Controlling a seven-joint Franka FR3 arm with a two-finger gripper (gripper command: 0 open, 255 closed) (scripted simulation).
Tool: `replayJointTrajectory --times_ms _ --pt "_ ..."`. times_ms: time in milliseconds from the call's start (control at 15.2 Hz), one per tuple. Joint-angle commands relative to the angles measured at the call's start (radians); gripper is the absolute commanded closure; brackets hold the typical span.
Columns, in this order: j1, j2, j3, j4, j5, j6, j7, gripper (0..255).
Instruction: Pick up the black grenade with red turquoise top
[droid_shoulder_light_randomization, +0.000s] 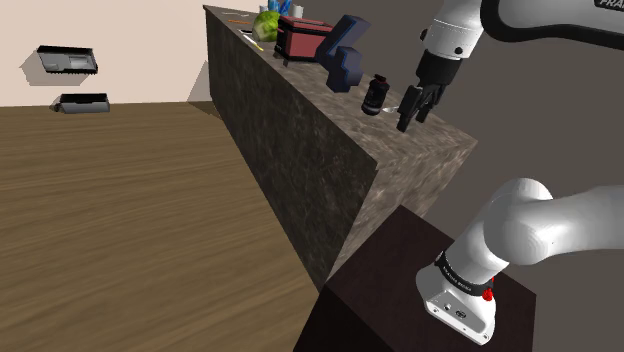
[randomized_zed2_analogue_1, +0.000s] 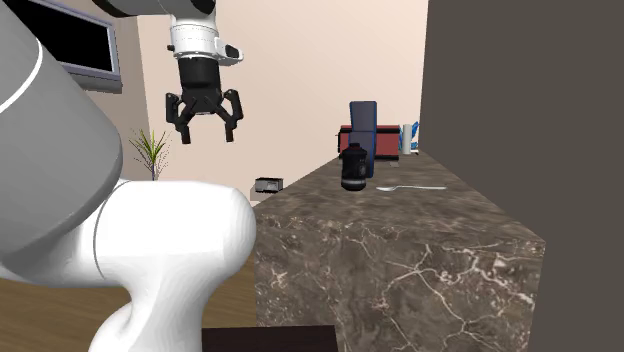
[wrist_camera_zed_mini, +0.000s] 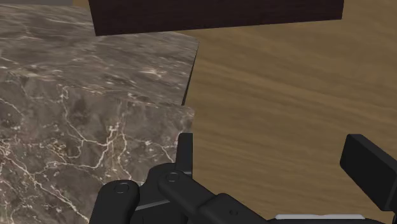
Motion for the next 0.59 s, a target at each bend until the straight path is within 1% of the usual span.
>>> replayJointTrajectory --times_ms 0,528 --pt "0.0 0.0 0.0 0.0 0.0 0.0 0.0 0" --pt "-0.047 0.159 -0.163 0.075 -0.115 0.106 -0.21 0"
